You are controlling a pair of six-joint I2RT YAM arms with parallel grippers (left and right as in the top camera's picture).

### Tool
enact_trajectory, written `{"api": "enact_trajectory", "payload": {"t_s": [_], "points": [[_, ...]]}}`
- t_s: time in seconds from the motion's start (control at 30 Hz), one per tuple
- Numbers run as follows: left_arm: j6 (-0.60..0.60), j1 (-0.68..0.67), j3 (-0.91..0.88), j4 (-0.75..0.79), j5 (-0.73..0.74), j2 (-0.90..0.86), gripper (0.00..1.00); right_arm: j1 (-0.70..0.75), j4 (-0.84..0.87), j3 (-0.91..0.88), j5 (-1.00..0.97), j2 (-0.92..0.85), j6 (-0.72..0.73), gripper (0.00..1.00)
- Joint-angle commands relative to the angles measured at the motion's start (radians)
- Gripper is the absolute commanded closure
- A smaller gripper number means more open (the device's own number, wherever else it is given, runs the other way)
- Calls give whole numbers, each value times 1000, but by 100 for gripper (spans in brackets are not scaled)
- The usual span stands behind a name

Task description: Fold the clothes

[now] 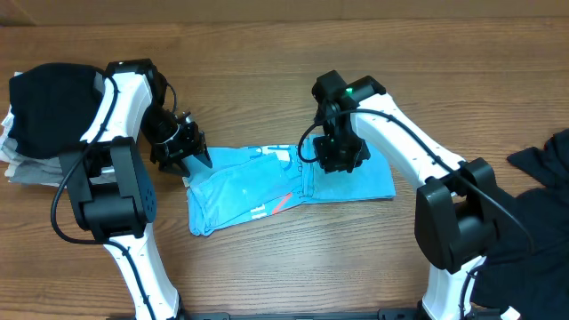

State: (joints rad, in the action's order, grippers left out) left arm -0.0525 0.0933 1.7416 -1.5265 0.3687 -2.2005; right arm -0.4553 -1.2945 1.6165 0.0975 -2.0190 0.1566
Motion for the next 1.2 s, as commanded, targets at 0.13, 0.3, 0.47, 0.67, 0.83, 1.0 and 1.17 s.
{"api": "enact_trajectory", "payload": {"t_s": [0.13,0.3,0.47,0.67,0.83,1.0,1.17], "points": [[-15,-2,24,-9,-14,39,36,52,5,22,56,-1,-44,54],[-14,-2,21,-29,-20,39,33,24,10,21,114,-1,-59,49],[-15,-2,21,-39,-36,39,33,-19,58,17,113,-3,-59,41],[-31,-2,21,-39,-35,39,33,-55,182,-82,114,-3,-48,40],[-31,-2,21,-38,-36,39,33,-72,275,-158,114,-3,-48,41],[-30,-2,21,-35,-36,39,33,-79,320,-203,96,-3,-44,76],[-29,-2,21,-32,-36,39,33,-79,292,-203,49,-3,8,96]]}}
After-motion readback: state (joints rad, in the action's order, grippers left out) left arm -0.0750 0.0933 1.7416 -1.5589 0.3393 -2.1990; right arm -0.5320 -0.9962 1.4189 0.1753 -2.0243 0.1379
